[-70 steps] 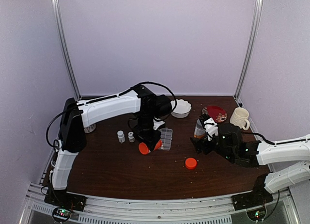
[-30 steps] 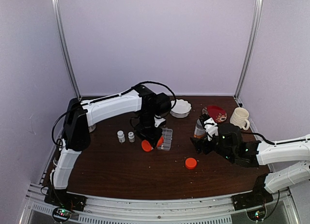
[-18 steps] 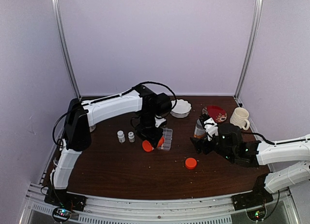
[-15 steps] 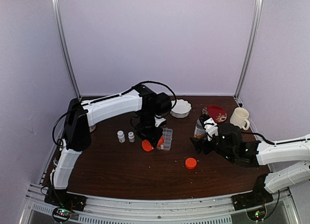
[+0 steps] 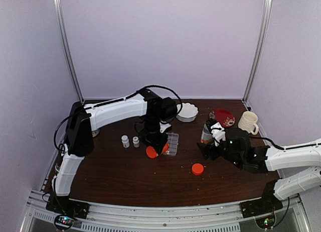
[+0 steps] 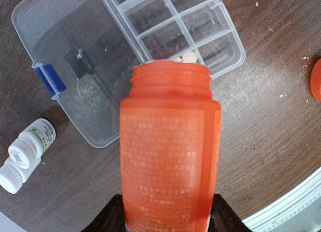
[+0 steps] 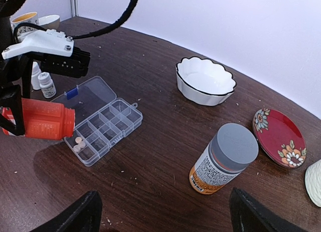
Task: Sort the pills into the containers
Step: Pour the pill into the compartment of the pill container.
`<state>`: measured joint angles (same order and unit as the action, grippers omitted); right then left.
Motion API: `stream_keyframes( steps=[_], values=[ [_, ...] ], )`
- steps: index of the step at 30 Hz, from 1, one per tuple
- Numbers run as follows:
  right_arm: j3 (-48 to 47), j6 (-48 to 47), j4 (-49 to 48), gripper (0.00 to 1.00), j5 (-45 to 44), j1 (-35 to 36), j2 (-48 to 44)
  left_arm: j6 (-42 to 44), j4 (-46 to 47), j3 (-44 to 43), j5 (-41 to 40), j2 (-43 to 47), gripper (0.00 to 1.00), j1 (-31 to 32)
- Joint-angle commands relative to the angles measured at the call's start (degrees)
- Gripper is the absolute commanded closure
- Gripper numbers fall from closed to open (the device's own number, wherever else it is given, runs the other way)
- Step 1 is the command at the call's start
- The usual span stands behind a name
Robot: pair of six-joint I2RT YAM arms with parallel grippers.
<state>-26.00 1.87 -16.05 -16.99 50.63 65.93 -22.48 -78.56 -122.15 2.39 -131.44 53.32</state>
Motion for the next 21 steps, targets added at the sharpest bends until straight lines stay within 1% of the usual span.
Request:
stream_keyframes(
  steps=[1, 2, 3, 5, 6, 9, 11, 12, 13, 15, 16, 18, 20, 21],
  values=[
    [-1.4, 0.0, 0.3, 0.09, -1.3, -0.3, 0.2, 0.3, 1.4, -2.2, 0.4, 1.2, 1.00, 1.0],
    [-1.4, -0.1, 0.3, 0.09, -1.2, -0.3, 0.2, 0.5, 2.5, -0.8, 0.5, 1.4, 1.00, 0.7],
    [-1.5, -0.1, 0.3, 0.09, -1.2, -0.3, 0.3, 0.3, 1.7, -0.4, 0.3, 1.0, 1.00, 0.2],
    [-1.5, 0.0, 0.4, 0.09, -1.2, -0.3, 0.4, -0.2, -2.4, -3.3, -0.6, -0.7, 1.00, 0.1],
    [-1.4, 0.0, 0.5, 0.09, -1.2, -0.3, 0.3, -0.1, -2.4, -3.1, -1.5, -0.3, 1.00, 0.4],
    [-1.5, -0.1, 0.3, 0.09, -1.1, -0.3, 0.3, 0.3, 2.3, 1.4, -1.6, 2.2, 1.00, 0.0],
    [-1.6, -0.2, 0.3, 0.09, -1.1, -0.3, 0.5, -0.2, -1.3, -0.8, -1.5, 1.1, 1.00, -0.3],
    [-1.6, -0.1, 0.4, 0.09, -1.1, -0.3, 0.6, -0.2, -2.3, -1.4, -3.1, 1.3, 1.00, -0.1],
    [-1.5, -0.1, 0.5, 0.09, -1.1, -0.3, 0.5, 0.0, -1.7, -0.8, -3.6, 2.1, 1.00, 0.1],
    [-1.7, -0.1, 0.4, 0.09, -1.0, -0.3, 0.4, 0.5, 2.4, 2.4, -2.6, 3.2, 1.00, -0.1],
    [-1.7, -0.2, 0.4, 0.09, -1.0, -0.3, 0.4, 0.2, 0.9, 1.7, -0.9, 2.5, 1.00, -0.5],
    [-1.7, -0.1, 0.5, 0.09, -1.0, -0.2, 0.6, -0.1, -2.4, -3.0, -1.2, 1.0, 1.00, 0.2],
    [-1.7, -0.1, 0.6, 0.09, -1.0, -0.3, 0.6, 0.1, 0.3, -2.8, -1.3, 2.1, 1.00, 0.7],
    [-1.6, -0.1, 0.5, 0.09, -1.0, -0.3, 0.5, 0.4, 2.6, -0.6, -0.7, 2.6, 1.00, 0.5]
  ],
)
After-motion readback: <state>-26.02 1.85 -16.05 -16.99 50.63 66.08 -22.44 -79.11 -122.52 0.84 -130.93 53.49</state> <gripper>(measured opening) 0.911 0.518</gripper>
